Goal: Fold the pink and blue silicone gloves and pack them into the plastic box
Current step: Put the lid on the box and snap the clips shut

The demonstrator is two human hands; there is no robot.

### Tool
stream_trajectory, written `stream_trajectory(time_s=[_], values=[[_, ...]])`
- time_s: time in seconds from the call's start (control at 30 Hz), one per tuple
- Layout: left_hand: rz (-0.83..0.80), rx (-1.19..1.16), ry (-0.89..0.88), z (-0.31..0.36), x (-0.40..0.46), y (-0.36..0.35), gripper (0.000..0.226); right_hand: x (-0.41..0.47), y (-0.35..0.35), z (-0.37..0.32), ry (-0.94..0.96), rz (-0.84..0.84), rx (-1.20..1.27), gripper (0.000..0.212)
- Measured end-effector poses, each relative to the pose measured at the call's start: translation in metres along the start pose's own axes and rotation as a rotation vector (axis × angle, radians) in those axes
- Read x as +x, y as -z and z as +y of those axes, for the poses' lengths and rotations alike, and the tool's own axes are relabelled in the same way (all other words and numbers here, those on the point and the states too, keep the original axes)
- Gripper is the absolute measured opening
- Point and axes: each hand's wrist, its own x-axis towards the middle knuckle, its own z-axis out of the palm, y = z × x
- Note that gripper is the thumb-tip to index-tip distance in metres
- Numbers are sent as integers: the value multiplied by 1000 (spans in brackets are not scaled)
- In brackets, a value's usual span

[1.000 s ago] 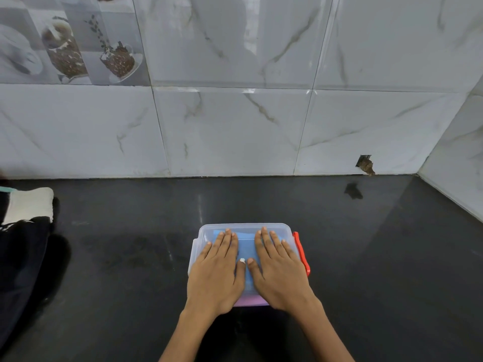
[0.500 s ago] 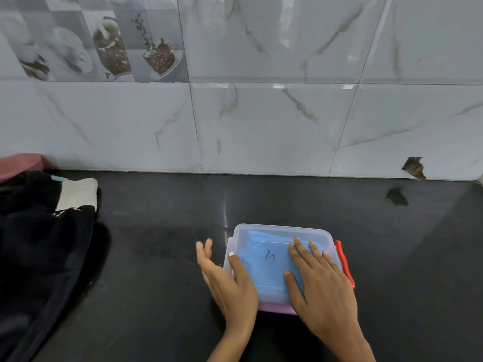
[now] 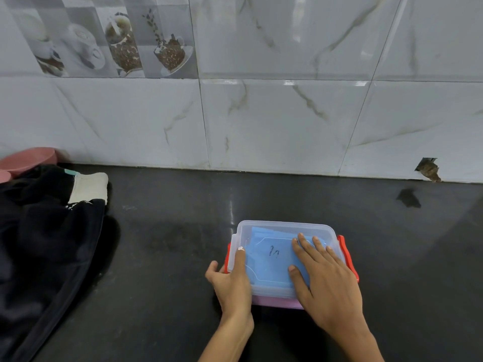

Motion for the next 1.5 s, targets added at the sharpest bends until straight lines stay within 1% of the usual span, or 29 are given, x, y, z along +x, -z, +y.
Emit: stream_trajectory(time_s=[0.03, 0.1, 0.17, 0.23, 0.33, 0.6, 0.73, 0.83, 0.93, 1.03, 1.1, 1.13, 1.17, 1.23, 1.3, 1.33, 1.4, 1.43, 1.5], values=[[36, 43, -120, 1, -3, 0, 72, 0, 1, 0, -3, 10, -1, 64], [55, 146, -354, 2, -5, 2, 72, 0, 2, -1, -5, 31, 0, 60], [27, 220, -460, 2, -4, 2, 66, 0, 3, -2, -10, 35, 1, 58], [4, 260, -479, 3, -3, 3, 60, -1, 2, -1, -8, 38, -5, 58], [-13, 296, -512, 4, -1, 4, 59, -1, 2, -2, -6, 39, -7, 58], [0, 278, -516, 5, -2, 4, 50, -1, 2, -2, -3, 48, 10, 51], [0, 266, -539, 5, -2, 2, 48, 0, 2, -2, 4, 23, 23, 53], [15, 300, -572, 4, -2, 3, 47, 1, 0, -2, 17, 9, 27, 57], [-11, 333, -605, 5, 2, 6, 45, 2, -3, -3, 19, -21, 40, 59], [-38, 354, -604, 7, 7, 8, 45, 4, -5, -7, 11, -62, 18, 57], [20, 442, -579, 9, 8, 7, 48, 5, -7, -10, 16, -81, 5, 57], [70, 520, -599, 10, 6, 7, 51, 5, -7, -12, 16, -89, 5, 57], [108, 605, -668, 11, 4, 6, 54, 6, -7, -15, 16, -88, 3, 57], [115, 761, -888, 14, 0, 1, 57, 6, -4, -21, 11, -50, 0, 58], [33, 884, -1036, 22, -1, -7, 59, 9, -3, -25, 32, -14, 14, 58], [-42, 965, -1085, 26, 1, -10, 59, 11, -5, -25, 49, -35, 27, 56], [-204, 1202, -1157, 31, 10, -12, 58, 15, -10, -25, 65, -80, 55, 55], [-275, 1308, -1155, 31, 16, -12, 57, 16, -11, -24, 66, -71, 60, 55], [-374, 1415, -1038, 31, 24, -9, 56, 17, -11, -24, 63, -59, 59, 54]])
